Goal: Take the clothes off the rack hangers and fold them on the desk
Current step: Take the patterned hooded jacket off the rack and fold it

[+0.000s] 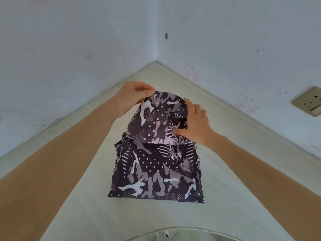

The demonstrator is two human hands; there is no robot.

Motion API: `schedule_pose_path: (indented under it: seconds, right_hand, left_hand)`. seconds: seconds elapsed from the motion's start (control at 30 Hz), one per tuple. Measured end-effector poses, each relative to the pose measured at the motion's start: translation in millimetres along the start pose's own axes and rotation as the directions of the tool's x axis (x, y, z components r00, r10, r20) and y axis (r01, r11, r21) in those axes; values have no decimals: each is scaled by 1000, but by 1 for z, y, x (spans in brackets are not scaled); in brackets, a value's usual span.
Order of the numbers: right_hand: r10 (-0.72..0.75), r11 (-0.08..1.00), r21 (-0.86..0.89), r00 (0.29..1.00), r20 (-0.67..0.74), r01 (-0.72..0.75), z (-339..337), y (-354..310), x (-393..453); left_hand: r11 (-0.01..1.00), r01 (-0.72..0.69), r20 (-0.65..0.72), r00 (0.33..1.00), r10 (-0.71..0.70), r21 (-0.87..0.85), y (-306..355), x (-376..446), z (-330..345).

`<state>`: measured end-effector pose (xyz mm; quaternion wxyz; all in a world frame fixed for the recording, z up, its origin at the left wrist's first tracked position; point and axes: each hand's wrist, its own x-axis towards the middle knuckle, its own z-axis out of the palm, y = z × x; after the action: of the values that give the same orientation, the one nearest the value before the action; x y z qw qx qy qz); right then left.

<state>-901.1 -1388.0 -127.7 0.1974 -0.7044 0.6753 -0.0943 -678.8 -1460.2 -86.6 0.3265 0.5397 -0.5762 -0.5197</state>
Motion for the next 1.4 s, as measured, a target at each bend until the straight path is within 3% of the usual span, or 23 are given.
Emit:
schedule_pose_path:
  seconds: [0.1, 0.27, 0.4, 0.43, 0.5, 0.6, 0.73, 0.83, 0.97, 1.13, 1.2, 1.3, 1.4]
  right_hand:
    - [106, 991, 63, 987, 125, -114, 6, 5, 9]
    - [-36, 984, 178, 984, 173, 5, 1, 0, 9]
    - [-66, 998, 15, 982, 176, 64, 1, -13, 14]
    - [-36, 999, 24, 990, 136, 34, -2, -15, 13]
    - [9, 988, 153, 996, 89, -22, -7, -16, 13]
    - [11, 961, 276, 996, 93, -37, -16, -20, 2]
    - [-34, 976, 215, 999, 43, 23, -23, -25, -7]
    - [-59, 971, 231, 998, -9, 59, -29, -30, -21]
    - [-103, 973, 201, 993, -56, 112, -18, -28, -57]
    - [-102, 975, 203, 992, 77, 85, 25, -14, -117]
    - [-97, 969, 240, 989, 113, 67, 40, -8, -139]
    - [-50, 959, 282, 978, 205, -10, 66, 0, -166]
    - [86, 924, 353, 979, 184, -147, 91, 0, -177]
  left_hand:
    - [999, -32, 37, 999, 33, -33, 0, -22, -3]
    - [997, -16, 138, 990, 27, -80, -10, -56, -4]
    - [996, -23, 142, 989, 35, -84, -16, -73, -2]
    - [999, -38, 140, 989, 43, -38, -18, -75, -4]
    - [973, -62, 146, 989, 30, 224, -22, -76, -9]
    - [807, -44, 152, 987, -57, 589, -32, -75, -13]
    - [649, -127, 115, 991, 62, 750, -46, -70, -1]
    - [581, -111, -23, 976, 218, 806, -55, -73, 12]
    - [606, -207, -63, 917, 393, 768, -82, -97, 29]
    - [532, -370, 240, 924, 298, 762, -132, -137, 27]
    - [559, -404, 273, 912, 305, 724, -146, -153, 21]
    - [627, -317, 211, 948, 240, 711, -157, -177, 19]
    - [766, -156, 31, 984, 175, 624, -163, -192, 29]
